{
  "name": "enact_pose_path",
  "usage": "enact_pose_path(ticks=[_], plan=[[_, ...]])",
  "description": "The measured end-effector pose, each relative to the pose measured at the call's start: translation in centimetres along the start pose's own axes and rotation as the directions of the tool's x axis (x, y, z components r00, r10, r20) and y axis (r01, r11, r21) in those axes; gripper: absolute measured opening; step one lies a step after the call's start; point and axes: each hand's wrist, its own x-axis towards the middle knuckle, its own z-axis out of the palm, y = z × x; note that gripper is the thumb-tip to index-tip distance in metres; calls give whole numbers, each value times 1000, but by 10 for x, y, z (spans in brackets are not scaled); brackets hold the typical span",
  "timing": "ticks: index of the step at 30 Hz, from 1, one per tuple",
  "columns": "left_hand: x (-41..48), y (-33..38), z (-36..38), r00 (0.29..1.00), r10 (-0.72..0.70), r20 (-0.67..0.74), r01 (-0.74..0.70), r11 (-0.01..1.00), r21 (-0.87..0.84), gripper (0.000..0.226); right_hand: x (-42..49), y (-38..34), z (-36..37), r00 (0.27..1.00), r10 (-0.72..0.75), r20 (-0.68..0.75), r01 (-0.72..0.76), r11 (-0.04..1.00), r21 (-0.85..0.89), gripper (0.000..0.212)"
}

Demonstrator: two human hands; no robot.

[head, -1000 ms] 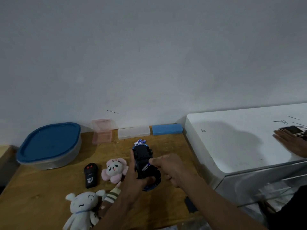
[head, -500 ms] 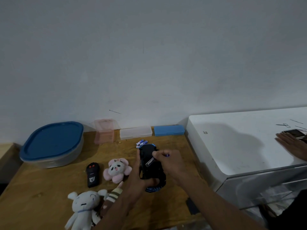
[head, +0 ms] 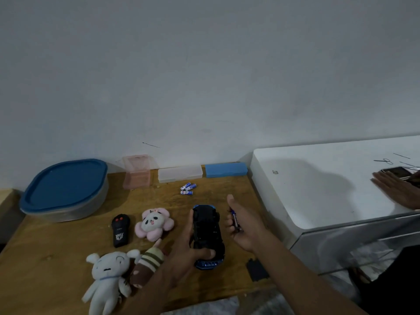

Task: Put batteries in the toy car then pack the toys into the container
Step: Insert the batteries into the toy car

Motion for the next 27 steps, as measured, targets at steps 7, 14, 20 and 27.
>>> enact_pose_path(ticks=[7, 14, 20, 27], plan=[[-4, -21, 15, 995, -96, -35, 97, 994, 43, 112, 7, 27, -44, 990, 35, -133, -70, 961, -266, 37], [-6, -30, 30, 970, -174, -170, 195, 974, 112, 106, 3, 42, -78, 983, 51, -175, -100, 954, -282, 35], [-1, -32, 40, 962, -185, -202, 213, 969, 122, 97, 1, 40, -99, 988, 76, -134, -115, 941, -319, 32], [-2, -29, 48, 952, -178, -248, 214, 969, 126, 86, 7, 35, -118, 990, 81, -119, -122, 913, -390, 32]])
